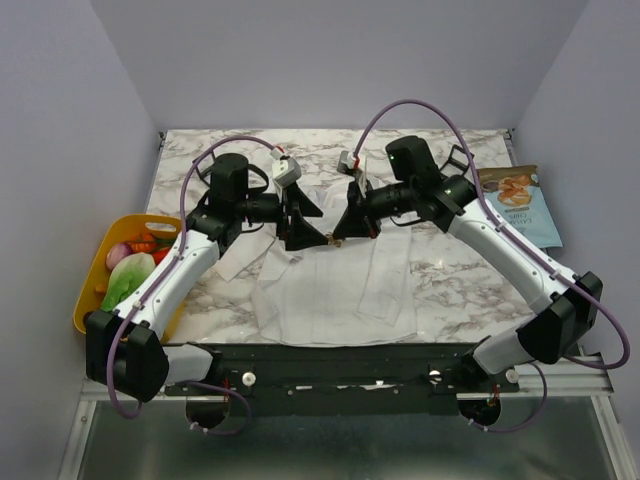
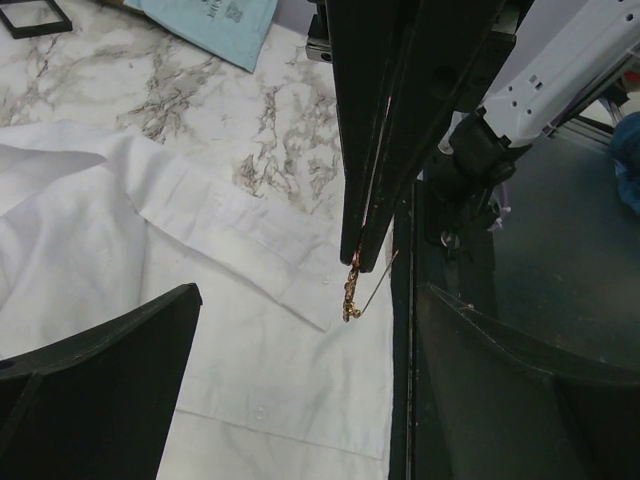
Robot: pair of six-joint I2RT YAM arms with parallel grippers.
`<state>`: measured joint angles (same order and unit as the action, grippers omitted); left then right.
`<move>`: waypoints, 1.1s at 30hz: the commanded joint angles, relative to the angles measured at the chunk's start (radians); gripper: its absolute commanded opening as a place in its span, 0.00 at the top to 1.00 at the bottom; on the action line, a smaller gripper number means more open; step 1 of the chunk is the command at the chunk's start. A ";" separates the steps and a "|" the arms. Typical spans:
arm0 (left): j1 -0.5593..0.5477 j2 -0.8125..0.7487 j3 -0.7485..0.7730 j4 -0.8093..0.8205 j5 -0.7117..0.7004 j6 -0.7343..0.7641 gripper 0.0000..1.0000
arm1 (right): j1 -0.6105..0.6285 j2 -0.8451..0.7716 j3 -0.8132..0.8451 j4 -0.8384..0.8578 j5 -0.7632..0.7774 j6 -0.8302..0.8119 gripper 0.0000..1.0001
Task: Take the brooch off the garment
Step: Close the brooch.
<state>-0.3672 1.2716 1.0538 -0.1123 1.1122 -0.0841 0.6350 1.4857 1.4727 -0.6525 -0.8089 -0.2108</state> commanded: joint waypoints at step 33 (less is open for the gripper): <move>-0.059 0.014 0.063 -0.158 0.046 0.167 0.21 | -0.001 0.022 0.063 -0.026 -0.141 0.022 0.99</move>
<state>-0.4213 1.2877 1.0866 -0.2314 1.1526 0.0422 0.6350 1.5036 1.5139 -0.6758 -0.9237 -0.1986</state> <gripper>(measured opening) 0.795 0.013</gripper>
